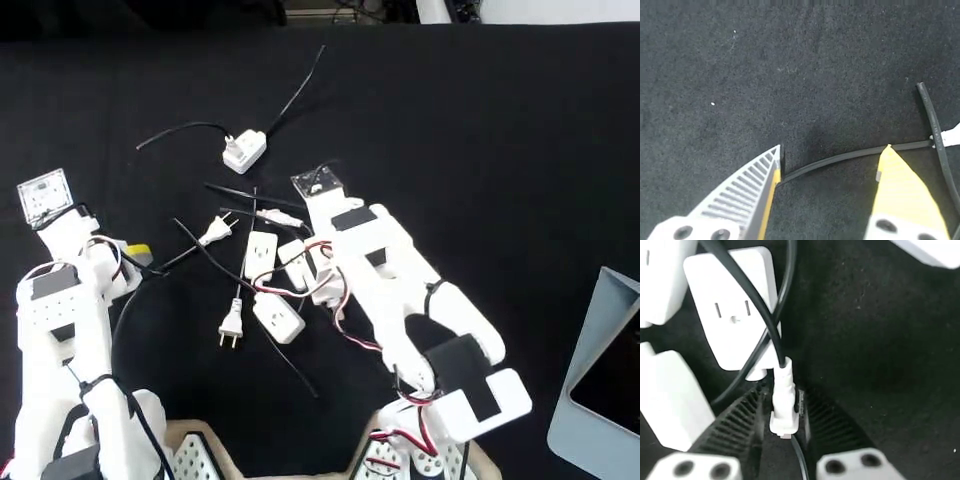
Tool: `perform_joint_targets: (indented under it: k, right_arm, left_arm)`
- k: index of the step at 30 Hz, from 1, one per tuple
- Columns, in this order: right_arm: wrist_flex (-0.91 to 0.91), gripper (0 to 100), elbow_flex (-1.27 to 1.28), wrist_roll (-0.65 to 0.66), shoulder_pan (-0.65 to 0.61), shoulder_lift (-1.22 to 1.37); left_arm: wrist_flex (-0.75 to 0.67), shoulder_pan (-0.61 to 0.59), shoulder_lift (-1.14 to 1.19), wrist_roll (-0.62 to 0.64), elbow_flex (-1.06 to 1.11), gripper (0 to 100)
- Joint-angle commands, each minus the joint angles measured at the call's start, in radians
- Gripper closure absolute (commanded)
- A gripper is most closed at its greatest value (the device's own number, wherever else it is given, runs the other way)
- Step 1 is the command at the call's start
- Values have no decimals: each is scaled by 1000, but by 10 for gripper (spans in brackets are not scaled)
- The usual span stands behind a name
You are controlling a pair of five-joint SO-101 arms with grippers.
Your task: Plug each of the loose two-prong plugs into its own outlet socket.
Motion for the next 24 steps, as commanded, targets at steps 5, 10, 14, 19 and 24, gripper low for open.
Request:
perform_joint_targets:
  k: [5, 10, 14, 19, 24]
  right_arm:
    - [72, 891, -62, -25, 14, -5]
    - [66, 939, -65, -25, 14, -5]
    - [66, 952, -65, -25, 15, -5]
    - [71, 953, -65, -25, 15, -5]
    - [75, 988, -79, -25, 15, -5]
  left_arm:
    - [-15, 4, -21, -12, -10, 697]
    - [-15, 15, -18, -14, -10, 697]
    - [-15, 15, -18, -14, -10, 697]
    - [-15, 13, -18, -14, -10, 697]
    - [-9, 35, -18, -14, -8, 697]
